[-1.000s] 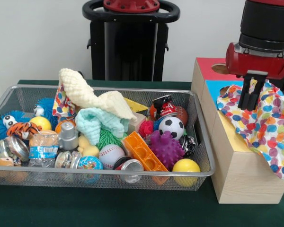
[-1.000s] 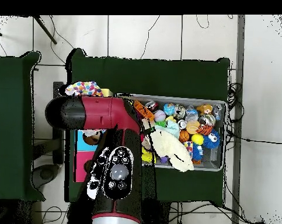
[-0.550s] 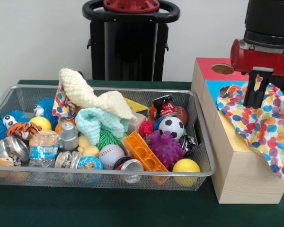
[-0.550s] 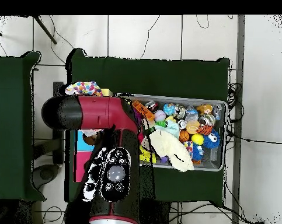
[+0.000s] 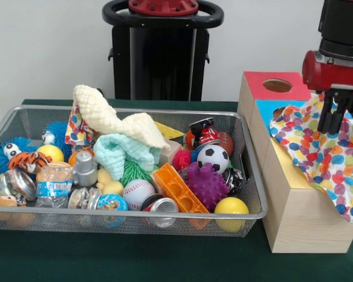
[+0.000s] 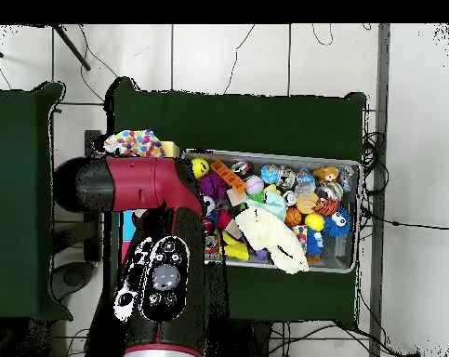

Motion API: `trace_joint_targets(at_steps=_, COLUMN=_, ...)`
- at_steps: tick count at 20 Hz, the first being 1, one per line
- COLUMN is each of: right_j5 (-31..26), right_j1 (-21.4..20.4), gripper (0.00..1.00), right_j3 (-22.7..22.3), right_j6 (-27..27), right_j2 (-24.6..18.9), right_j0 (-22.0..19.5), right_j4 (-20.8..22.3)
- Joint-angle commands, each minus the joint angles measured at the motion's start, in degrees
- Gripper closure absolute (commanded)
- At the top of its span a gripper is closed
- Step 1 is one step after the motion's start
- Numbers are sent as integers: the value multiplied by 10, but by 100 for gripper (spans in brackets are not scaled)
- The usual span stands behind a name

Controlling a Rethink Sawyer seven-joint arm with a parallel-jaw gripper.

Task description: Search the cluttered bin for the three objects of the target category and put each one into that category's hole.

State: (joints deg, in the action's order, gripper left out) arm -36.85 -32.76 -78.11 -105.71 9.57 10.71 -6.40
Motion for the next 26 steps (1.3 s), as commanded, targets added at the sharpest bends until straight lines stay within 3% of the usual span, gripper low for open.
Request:
trace_joint_targets(at_steps=1, right_j5=59, right_j1=40, gripper=100, right_j3=-22, right_j6=-97, right_j2=-38, right_j0=-10, right_j4=-4)
trace_joint_targets(at_steps=6, right_j5=80, right_j1=42, gripper=100, right_j3=-36, right_j6=-78, right_j2=-41, right_j0=-29, right_j4=4)
trace_joint_targets(at_steps=12, right_j5=102, right_j1=80, gripper=100, right_j3=-3, right_j6=-93, right_j2=-29, right_j0=-24, right_j4=3)
trace_joint_targets(at_steps=26, right_j5=12, right_j1=56, gripper=100, right_j3=15, right_j6=-76, right_j2=-7, right_j0=-11, right_j4=3)
